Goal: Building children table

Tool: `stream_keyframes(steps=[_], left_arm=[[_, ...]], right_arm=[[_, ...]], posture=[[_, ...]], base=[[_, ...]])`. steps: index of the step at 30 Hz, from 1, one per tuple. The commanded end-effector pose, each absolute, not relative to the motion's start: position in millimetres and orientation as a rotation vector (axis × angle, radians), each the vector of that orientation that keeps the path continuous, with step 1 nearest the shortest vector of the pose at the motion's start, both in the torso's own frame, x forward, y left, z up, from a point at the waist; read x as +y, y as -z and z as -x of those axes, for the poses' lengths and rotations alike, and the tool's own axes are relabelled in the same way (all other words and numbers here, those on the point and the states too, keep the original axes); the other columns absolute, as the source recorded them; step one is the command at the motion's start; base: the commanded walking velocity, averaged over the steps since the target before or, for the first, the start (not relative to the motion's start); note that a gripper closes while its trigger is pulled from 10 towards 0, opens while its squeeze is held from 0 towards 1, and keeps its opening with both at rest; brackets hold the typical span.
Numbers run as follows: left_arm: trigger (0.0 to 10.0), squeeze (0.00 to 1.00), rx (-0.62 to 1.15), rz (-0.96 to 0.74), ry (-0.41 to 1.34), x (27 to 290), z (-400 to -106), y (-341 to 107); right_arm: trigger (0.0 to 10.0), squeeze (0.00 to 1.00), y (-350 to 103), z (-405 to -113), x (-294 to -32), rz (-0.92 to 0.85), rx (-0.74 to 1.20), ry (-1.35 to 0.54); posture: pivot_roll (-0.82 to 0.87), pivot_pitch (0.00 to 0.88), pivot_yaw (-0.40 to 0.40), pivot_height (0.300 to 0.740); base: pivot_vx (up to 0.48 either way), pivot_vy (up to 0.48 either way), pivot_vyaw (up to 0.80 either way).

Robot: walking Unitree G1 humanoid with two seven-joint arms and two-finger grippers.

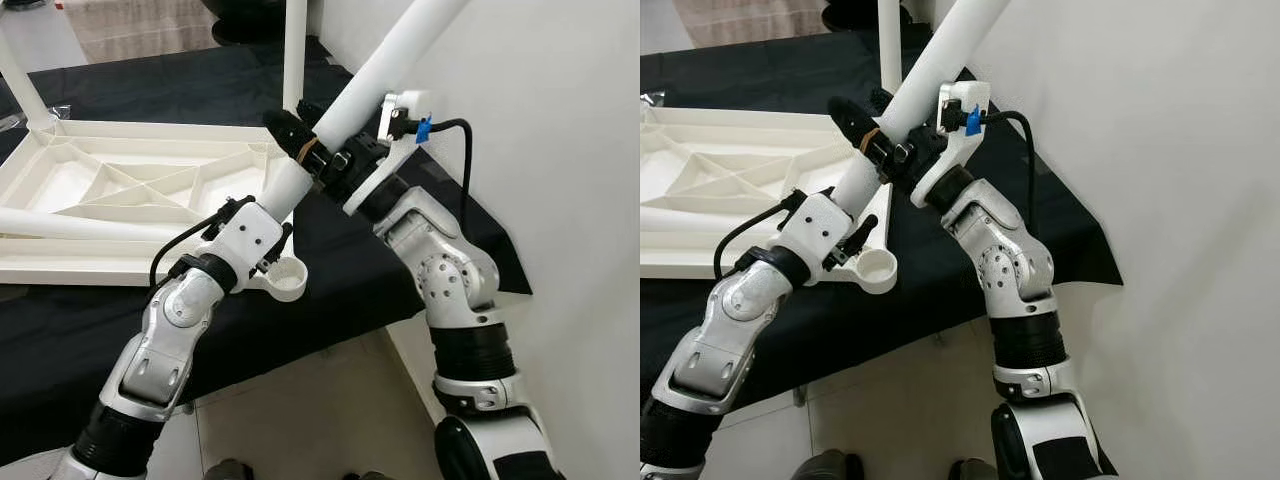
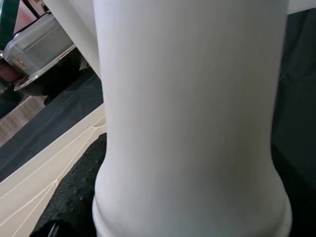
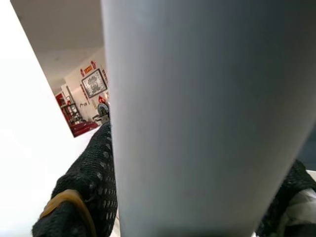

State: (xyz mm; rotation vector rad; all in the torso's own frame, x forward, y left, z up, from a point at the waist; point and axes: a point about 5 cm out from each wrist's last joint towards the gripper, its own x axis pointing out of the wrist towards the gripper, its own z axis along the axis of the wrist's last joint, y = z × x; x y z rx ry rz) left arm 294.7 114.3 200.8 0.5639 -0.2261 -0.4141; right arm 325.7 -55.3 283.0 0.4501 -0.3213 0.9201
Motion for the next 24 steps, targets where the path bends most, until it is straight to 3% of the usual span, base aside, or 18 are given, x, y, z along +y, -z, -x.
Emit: stream_keyframes(steps=[1,2,3,4,18,19,24], left_arm=[[10.0,0.0,-0.257,-0.615,0.538,90.7,-286.6,-194.3],[10.0,0.0,-0.258,-0.615,0.54,90.5,-286.5,-194.4],[10.0,0.0,-0.258,-0.615,0.54,90.5,-286.5,-194.4],[10.0,0.0,-0.258,-0.616,0.54,90.6,-286.5,-194.4],[10.0,0.0,-0.193,-0.588,0.553,92.8,-290.0,-189.5],[10.0,1.0,-0.173,-0.571,0.555,93.8,-290.0,-187.1],[10.0,1.0,-0.175,-0.552,0.56,96.6,-287.5,-186.4]], right_arm=[[10.0,0.0,-291.8,-323.4,-42.8,-0.436,-0.339,-0.96],[3.6,0.0,-292.0,-323.6,-42.8,-0.441,-0.342,-0.958],[3.6,0.0,-292.0,-323.6,-42.8,-0.441,-0.342,-0.958],[0.0,0.0,-292.0,-323.6,-42.7,-0.443,-0.345,-0.958],[0.0,0.0,-294.2,-326.0,-43.7,-0.442,-0.362,-0.947],[0.0,0.0,-294.1,-326.1,-43.7,-0.441,-0.363,-0.946],[0.0,0.0,-293.5,-327.5,-45.3,-0.433,-0.363,-0.938]], posture=[[0.03,0.09,-0.05,0.74],[0.03,0.093,-0.05,0.74],[0.03,0.093,-0.05,0.74],[0.03,0.093,-0.05,0.74],[0.03,0.1,-0.047,0.74],[0.03,0.1,-0.049,0.74],[0.03,0.101,-0.05,0.74]], base=[[0.0,0.0,0.0],[0.0,0.0,0.0],[0.0,0.0,0.0],[0.0,0.0,0.0],[0.0,0.0,0.0],[0.0,0.0,0.0],[0.0,0.0,0.0]])
